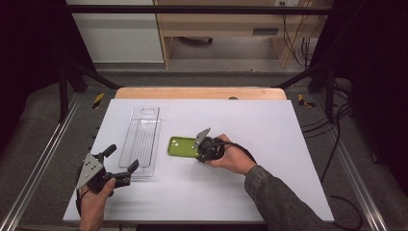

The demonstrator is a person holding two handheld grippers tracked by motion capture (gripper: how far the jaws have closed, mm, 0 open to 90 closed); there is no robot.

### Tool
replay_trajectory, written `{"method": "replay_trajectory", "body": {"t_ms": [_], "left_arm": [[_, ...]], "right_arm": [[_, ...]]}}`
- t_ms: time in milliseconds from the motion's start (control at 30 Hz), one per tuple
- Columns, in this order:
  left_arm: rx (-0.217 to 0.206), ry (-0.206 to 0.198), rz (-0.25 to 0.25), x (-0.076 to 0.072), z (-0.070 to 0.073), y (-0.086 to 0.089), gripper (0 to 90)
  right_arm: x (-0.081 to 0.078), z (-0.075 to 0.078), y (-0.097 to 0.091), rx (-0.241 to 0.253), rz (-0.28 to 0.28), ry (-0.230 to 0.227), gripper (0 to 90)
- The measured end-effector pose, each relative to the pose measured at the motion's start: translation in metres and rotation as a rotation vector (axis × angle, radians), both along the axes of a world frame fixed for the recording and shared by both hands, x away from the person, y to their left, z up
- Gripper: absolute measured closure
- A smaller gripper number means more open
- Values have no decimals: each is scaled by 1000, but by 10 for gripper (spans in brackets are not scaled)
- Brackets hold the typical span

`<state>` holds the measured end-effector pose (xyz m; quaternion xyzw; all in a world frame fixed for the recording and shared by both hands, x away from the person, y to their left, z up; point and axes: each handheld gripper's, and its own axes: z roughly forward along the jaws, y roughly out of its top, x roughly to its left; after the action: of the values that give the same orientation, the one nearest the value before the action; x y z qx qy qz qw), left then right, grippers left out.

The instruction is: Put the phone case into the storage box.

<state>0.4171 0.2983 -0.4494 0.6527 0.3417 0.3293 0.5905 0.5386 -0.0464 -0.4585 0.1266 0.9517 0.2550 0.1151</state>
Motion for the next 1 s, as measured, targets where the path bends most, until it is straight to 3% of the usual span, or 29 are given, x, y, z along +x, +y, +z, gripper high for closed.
{"method": "replay_trajectory", "body": {"t_ms": [1000], "left_arm": [[0, 4, -1, 0, 0, 0, 9]], "right_arm": [[-1, -1, 1, -9, 32, -30, 804]]}}
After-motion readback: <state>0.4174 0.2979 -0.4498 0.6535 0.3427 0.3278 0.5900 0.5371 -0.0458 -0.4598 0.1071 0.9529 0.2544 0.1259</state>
